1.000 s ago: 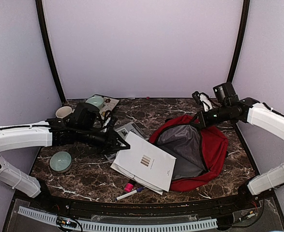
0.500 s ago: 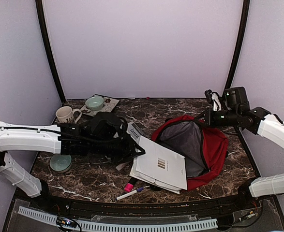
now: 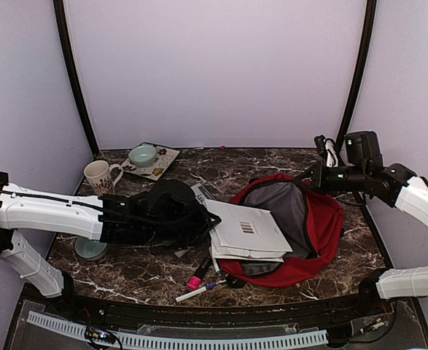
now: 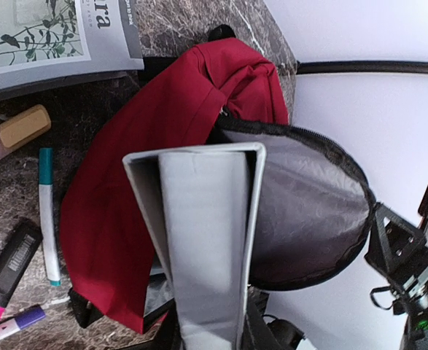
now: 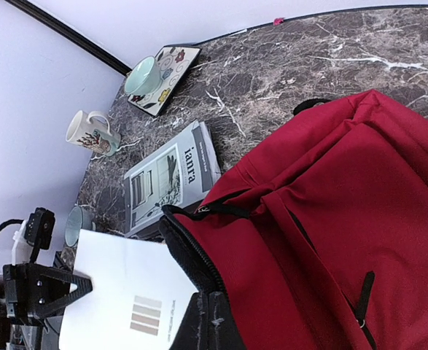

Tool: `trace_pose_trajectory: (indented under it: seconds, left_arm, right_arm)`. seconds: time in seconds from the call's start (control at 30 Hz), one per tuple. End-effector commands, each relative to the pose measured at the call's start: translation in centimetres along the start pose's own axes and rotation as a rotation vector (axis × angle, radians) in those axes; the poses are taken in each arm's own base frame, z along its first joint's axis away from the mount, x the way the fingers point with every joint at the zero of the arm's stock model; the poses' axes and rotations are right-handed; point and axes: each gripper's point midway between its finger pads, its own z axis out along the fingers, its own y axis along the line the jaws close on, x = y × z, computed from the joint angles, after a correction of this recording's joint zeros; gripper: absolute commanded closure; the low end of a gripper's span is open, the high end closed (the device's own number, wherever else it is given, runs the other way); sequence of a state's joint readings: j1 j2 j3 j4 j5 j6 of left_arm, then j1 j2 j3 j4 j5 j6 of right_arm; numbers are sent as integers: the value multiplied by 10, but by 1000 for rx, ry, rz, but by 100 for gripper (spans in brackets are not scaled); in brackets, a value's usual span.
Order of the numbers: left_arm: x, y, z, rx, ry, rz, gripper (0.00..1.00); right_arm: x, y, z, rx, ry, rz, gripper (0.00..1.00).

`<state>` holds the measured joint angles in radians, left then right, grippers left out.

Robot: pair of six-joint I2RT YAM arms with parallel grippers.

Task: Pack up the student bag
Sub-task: Place the book in the largest pocket of the bag.

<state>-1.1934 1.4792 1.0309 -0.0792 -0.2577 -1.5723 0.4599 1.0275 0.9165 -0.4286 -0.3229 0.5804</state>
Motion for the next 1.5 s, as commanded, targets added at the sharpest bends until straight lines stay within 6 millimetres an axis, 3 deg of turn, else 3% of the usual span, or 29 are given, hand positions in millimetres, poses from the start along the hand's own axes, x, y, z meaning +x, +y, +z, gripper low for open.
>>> trace_pose_trajectory:
  seconds: [0.0, 0.23, 0.5, 0.63, 0.8, 1.03, 1.47]
  left_arm:
    - [-17, -16, 4, 95, -109, -150, 100]
    - [-4, -21, 33, 136, -78, -207, 100]
    - [8, -15, 43, 73, -153, -254, 100]
    - [3, -12, 41, 41, -248, -294, 100]
    - [-8, -24, 44, 102, -319, -284, 100]
    - [-3, -27, 68, 109, -343, -290, 100]
    - [-6, -68, 115, 182, -319, -207, 100]
  right_arm:
    - [-13, 20, -17, -59, -56, 10, 100]
    - [-31, 41, -36, -122, -119, 65, 100]
    - [-43, 61, -52, -161, -122, 69, 100]
    - [-36, 56, -45, -145, -78, 116, 100]
    - [-23, 50, -35, -129, -7, 129, 100]
    - [-28, 51, -40, -125, -43, 92, 100]
    - [-40, 56, -57, -102, -84, 47, 100]
